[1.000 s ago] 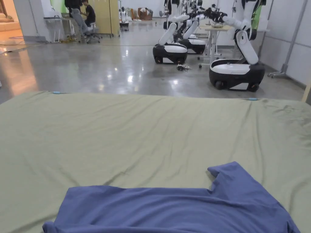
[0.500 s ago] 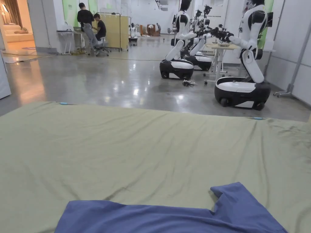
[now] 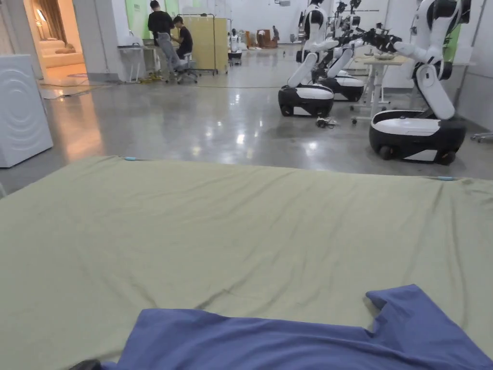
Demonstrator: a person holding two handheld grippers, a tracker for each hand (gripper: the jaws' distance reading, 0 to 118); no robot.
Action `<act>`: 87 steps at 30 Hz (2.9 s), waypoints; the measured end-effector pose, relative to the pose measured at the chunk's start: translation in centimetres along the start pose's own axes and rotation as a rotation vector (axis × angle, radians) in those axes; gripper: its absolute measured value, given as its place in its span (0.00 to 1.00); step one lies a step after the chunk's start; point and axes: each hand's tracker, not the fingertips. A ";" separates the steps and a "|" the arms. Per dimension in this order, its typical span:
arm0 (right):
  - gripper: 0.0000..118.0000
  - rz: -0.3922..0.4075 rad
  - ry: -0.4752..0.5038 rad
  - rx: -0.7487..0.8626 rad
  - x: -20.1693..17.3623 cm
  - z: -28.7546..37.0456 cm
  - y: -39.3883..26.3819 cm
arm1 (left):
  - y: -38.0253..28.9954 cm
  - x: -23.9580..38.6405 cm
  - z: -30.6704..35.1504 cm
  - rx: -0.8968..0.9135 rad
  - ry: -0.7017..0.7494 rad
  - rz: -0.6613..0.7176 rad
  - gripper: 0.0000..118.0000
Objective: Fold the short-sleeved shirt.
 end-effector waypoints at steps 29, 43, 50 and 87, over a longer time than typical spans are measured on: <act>0.00 -0.194 -0.050 -0.239 8.8 -3.7 -3.5 | -6.2 -8.7 -39.5 -0.845 0.176 0.067 0.04; 0.56 -0.182 -0.271 -0.768 21.3 -32.4 3.1 | -6.4 -10.1 -41.2 -0.925 0.170 0.037 0.04; 0.09 0.093 -0.222 -0.780 16.7 -32.7 1.9 | -6.6 -9.9 -41.3 -0.923 0.174 0.039 0.04; 0.65 -0.059 -0.134 -0.372 11.5 -1.2 -3.7 | -6.2 -10.2 -5.1 -0.284 0.004 0.002 0.62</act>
